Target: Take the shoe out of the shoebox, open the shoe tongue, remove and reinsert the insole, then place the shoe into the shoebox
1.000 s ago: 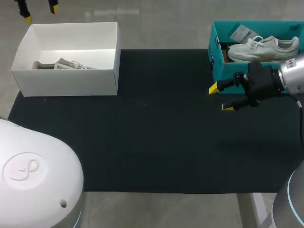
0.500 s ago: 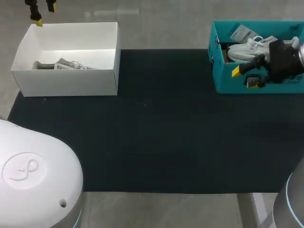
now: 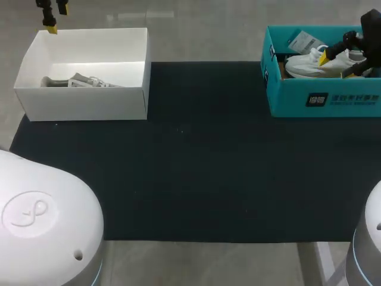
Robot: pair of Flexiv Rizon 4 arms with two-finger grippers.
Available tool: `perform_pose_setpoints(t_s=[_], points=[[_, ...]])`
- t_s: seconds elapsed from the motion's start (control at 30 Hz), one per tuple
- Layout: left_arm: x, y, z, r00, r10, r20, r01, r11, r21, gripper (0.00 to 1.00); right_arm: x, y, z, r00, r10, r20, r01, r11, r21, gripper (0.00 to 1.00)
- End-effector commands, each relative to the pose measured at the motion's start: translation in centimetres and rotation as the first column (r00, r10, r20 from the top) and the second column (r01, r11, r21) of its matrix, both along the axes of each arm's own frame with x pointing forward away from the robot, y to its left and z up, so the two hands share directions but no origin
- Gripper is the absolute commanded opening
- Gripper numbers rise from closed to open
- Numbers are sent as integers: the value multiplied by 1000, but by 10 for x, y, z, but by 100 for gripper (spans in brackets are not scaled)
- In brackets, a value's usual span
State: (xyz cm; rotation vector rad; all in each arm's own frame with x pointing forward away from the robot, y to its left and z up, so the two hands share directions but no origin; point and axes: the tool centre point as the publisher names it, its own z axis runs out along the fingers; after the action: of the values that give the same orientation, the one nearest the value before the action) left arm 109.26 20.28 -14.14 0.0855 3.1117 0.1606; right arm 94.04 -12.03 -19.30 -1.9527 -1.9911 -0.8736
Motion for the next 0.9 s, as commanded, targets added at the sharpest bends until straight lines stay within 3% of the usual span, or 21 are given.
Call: perform_pose_setpoints(t_s=[0.03, 0.3, 0.4, 0.5, 0.63, 0.9], points=[[-1, 1, 0, 1000, -2, 2, 2, 1000, 1, 100, 2, 1, 1, 1000, 5, -16, -6, 1000, -11, 100], [-1, 1, 0, 1000, -2, 2, 2, 1000, 1, 100, 2, 1, 1, 1000, 5, -16, -6, 1000, -11, 100], [-1, 1, 0, 1000, -2, 2, 2, 1000, 1, 100, 23, -10, 1, 1000, 21, -16, -23, 992, -127, 100], [-1, 1, 0, 1000, -2, 2, 2, 1000, 1, 100, 45, -27, 13, 999, 44, 15, -37, 942, -333, 100], [-1, 1, 0, 1000, -2, 2, 2, 1000, 1, 100, 71, -52, 13, 998, 66, 24, -49, 902, -429, 100], [-1, 1, 0, 1000, -2, 2, 2, 1000, 1, 100, 110, -89, -6, 999, 43, -2, -38, 870, -491, 100]])
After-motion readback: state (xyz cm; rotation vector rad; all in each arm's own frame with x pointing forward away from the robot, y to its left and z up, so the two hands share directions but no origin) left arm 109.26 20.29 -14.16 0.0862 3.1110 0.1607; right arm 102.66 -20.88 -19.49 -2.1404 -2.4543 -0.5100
